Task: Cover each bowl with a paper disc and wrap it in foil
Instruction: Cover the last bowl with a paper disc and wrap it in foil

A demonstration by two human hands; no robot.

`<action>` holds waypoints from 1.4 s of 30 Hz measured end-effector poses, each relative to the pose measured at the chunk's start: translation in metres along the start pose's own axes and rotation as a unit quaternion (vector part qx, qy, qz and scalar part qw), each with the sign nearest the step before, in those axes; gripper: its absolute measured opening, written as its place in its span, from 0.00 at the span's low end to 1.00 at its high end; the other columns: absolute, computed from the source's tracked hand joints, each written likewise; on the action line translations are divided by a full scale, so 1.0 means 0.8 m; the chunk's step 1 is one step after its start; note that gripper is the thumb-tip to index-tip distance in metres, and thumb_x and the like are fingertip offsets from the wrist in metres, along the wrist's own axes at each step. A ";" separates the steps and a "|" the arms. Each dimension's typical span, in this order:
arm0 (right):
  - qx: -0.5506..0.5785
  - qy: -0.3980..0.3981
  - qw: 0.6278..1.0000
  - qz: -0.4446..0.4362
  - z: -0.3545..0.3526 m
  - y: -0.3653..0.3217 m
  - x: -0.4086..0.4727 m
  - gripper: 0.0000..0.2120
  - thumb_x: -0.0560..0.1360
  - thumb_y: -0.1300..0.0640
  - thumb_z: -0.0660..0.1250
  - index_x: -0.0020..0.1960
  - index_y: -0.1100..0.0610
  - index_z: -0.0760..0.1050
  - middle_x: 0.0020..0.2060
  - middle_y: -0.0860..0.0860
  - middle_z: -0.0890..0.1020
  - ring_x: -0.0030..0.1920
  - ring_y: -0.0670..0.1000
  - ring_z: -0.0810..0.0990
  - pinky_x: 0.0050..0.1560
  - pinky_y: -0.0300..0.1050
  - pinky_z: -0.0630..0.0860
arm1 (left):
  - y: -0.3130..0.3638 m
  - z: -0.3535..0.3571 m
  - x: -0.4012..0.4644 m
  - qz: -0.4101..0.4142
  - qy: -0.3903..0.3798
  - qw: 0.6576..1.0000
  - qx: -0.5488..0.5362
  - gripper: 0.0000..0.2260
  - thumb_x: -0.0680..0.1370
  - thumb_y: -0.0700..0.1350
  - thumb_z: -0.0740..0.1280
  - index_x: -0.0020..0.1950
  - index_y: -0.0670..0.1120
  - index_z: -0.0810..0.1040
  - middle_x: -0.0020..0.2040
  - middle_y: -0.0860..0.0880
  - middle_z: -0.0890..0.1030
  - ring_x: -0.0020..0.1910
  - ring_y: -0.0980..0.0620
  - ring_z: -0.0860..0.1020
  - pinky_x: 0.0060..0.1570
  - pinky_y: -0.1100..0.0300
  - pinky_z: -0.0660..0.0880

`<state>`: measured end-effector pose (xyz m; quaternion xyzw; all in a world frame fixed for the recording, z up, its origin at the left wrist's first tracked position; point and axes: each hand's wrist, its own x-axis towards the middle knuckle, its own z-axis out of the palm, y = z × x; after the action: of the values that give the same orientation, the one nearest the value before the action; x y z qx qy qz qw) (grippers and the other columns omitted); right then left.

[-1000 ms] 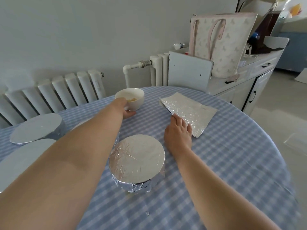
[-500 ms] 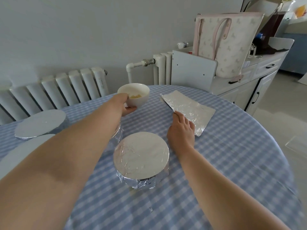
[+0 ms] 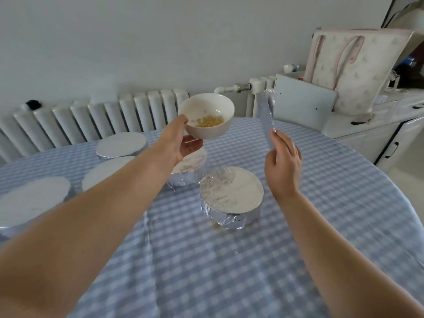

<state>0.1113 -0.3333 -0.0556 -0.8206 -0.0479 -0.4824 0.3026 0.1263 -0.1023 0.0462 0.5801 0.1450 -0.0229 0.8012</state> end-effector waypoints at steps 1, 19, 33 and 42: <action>0.017 0.004 1.000 -0.013 -0.006 -0.013 0.004 0.19 0.76 0.67 0.60 0.66 0.62 0.76 0.64 0.54 0.79 0.63 0.49 0.74 0.65 0.50 0.70 | 0.003 -0.008 -0.013 0.009 0.000 1.000 0.007 0.13 0.81 0.45 0.60 0.66 0.47 0.65 0.53 0.38 0.77 0.46 0.42 0.80 0.47 0.51 0.81; 0.154 -0.207 0.924 -0.282 -0.084 -0.219 -0.127 0.34 0.72 0.71 0.69 0.73 0.52 0.64 0.60 0.50 0.82 0.56 0.52 0.83 0.50 0.44 0.80 | -0.077 -0.198 -0.174 -0.052 -0.017 0.993 0.108 0.10 0.83 0.46 0.62 0.61 0.44 0.77 0.54 0.39 0.83 0.43 0.43 0.85 0.41 0.46 0.83; 0.178 -0.247 0.898 -0.318 -0.094 -0.258 -0.198 0.13 0.74 0.64 0.64 0.55 0.56 0.83 0.53 0.48 0.85 0.51 0.50 0.84 0.49 0.43 0.79 | -0.103 -0.284 -0.218 -0.067 -0.094 0.986 0.120 0.10 0.72 0.41 0.68 0.51 0.40 0.84 0.54 0.37 0.84 0.50 0.38 0.83 0.53 0.44 0.80; 0.163 -0.355 0.915 -0.103 -0.114 -0.273 -0.121 0.14 0.80 0.47 0.62 0.63 0.46 0.78 0.62 0.37 0.79 0.63 0.39 0.76 0.63 0.41 0.72 | -0.051 -0.309 -0.216 0.109 0.150 0.968 0.166 0.14 0.84 0.56 0.56 0.55 0.50 0.77 0.52 0.51 0.81 0.48 0.51 0.79 0.45 0.57 0.74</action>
<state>-0.0908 -0.1845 -0.0048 -0.8678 -0.3140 -0.1734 0.3438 -0.0985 0.0933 -0.0175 0.7144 0.1933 0.1284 0.6601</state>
